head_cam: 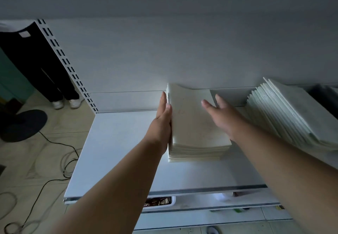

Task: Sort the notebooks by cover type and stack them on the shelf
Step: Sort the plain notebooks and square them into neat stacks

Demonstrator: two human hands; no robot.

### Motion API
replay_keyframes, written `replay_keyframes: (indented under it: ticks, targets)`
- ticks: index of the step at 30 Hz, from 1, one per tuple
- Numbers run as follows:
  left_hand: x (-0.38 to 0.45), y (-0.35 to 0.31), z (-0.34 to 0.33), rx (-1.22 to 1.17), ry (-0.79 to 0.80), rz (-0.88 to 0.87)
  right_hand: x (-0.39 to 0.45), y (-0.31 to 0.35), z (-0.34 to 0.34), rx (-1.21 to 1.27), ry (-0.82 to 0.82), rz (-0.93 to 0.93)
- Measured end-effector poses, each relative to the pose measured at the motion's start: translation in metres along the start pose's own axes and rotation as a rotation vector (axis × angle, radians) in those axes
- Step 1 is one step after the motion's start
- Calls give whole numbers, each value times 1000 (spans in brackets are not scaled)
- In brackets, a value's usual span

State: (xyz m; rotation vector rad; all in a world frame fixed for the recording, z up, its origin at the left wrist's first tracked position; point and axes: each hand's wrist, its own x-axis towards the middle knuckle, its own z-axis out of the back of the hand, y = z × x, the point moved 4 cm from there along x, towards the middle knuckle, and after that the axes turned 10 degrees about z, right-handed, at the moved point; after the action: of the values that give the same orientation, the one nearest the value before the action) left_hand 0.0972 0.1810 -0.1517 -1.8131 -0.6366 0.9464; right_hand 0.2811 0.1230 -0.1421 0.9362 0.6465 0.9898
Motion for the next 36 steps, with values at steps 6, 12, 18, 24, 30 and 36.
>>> replay_keyframes:
  ticks: [6, 12, 18, 24, 30, 36]
  targets:
    - [-6, 14, -2, -73, 47, 88, -4, -14, -3, 329, 58, -114]
    - [-4, 12, -3, -119, 6, 71, 3, -18, -6, 431, 101, -153]
    - [-5, 10, -5, -147, -17, 94, 4, -21, -4, 503, 116, -139]
    - [-4, 10, -4, -123, -14, 93, -8, -29, -7, 537, 166, -201]
    - [1, 6, 3, -68, -104, 96, -21, -17, -7, 476, 133, -237]
    - [-4, 19, 6, -70, -45, 120, -7, -68, -9, 569, 160, -326]
